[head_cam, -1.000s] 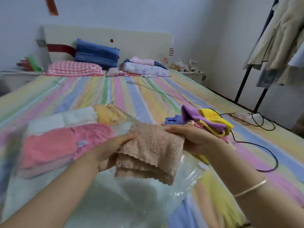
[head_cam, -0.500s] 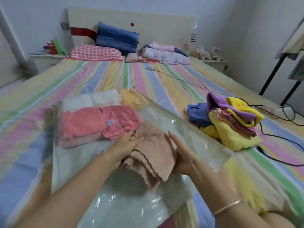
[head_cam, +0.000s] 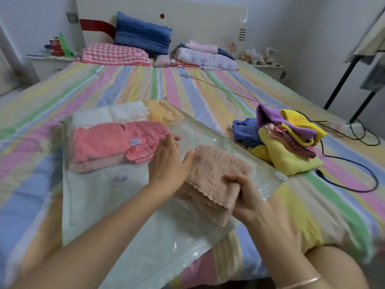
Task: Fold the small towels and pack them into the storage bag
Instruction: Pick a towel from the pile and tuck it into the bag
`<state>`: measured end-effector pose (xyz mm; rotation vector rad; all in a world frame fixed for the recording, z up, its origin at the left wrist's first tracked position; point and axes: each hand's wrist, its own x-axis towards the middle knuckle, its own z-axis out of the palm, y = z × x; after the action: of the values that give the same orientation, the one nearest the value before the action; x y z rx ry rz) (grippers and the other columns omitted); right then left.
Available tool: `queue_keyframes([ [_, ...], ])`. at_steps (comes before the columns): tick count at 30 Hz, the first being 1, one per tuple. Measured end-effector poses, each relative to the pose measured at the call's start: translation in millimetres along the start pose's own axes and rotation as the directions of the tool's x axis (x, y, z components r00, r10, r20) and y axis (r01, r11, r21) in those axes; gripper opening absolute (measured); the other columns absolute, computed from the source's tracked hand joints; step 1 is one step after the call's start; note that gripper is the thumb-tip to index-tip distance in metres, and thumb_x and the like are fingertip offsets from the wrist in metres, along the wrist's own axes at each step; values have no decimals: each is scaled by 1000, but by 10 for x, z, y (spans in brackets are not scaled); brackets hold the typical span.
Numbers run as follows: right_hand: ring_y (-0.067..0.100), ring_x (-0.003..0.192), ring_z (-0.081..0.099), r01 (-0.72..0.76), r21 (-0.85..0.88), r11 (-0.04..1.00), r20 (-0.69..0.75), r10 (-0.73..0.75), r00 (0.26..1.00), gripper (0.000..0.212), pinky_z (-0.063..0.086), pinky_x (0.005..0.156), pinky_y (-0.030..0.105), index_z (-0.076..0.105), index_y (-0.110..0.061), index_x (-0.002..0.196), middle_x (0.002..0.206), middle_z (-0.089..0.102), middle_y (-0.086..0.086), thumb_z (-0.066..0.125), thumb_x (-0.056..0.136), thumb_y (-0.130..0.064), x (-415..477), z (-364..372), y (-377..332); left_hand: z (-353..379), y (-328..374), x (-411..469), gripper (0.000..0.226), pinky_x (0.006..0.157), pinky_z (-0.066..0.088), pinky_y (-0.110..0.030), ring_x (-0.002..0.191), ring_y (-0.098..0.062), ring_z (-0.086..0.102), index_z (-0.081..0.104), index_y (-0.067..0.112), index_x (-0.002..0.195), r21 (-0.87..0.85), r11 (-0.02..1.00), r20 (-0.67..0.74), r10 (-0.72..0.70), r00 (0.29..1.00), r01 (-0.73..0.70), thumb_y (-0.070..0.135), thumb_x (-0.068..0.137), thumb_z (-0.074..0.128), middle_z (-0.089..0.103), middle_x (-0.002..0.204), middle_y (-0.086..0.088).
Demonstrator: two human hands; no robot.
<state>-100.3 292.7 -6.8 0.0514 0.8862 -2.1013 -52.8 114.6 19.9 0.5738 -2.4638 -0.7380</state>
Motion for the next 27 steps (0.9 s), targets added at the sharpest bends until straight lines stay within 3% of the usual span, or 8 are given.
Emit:
queue_keyframes([
  [2,37,103,63,50,-43,998,-155,-56,986,38,49,90,50,56,2,120,112,67,23,48,84,-2,-43,-82,-123,48,118,-251,22,68,38,-30,93,-21,58,46,22,100,-45,996,-77,75,994,-79,39,90,58,58,102,2],
  [5,35,101,66,97,-53,994,-236,-107,966,33,52,89,49,57,1,117,111,69,22,43,87,-1,-117,-190,-279,259,220,-635,20,72,41,-29,95,-19,61,51,28,83,56,968,343,211,915,-244,45,84,61,64,96,5],
  [10,33,85,72,144,-68,987,-271,-157,950,31,59,73,48,57,-1,113,105,71,19,42,87,1,-247,-301,-439,461,244,-740,58,73,36,-34,103,-20,44,45,21,95,230,860,650,211,730,-455,64,66,71,48,108,-1],
  [13,33,89,71,153,-85,985,-291,-171,941,30,58,78,45,57,-1,113,111,68,18,42,86,1,-303,-339,-473,447,311,-725,46,74,42,-33,98,-25,53,56,13,96,270,806,667,239,706,-528,46,69,72,55,106,-6],
  [18,32,104,63,199,-71,977,-311,-212,927,29,50,89,46,57,0,111,113,66,18,40,87,1,-422,-348,-567,356,324,-544,17,71,49,-25,83,-25,68,76,10,79,153,906,628,218,747,-393,13,73,61,74,83,-7],
  [21,32,108,62,208,-57,976,-308,-216,927,33,49,91,46,57,0,115,119,65,18,41,86,0,-468,-328,-588,313,228,-454,14,68,46,-21,79,-17,68,77,12,80,130,946,609,160,777,-297,14,75,64,75,78,0],
  [24,33,109,62,216,-65,974,-278,-226,934,39,49,91,47,54,1,122,123,63,19,40,86,0,-512,-253,-583,269,152,-393,12,57,45,-20,50,-11,58,73,11,65,37,990,660,79,747,-137,16,75,70,61,49,2],
  [27,34,111,61,239,-68,969,-250,-249,936,40,49,91,47,54,1,124,124,62,20,40,87,0,-566,-207,-598,203,111,-349,9,62,53,-23,62,-13,59,78,13,79,-71,990,730,-33,682,123,21,74,80,66,68,-4],
])
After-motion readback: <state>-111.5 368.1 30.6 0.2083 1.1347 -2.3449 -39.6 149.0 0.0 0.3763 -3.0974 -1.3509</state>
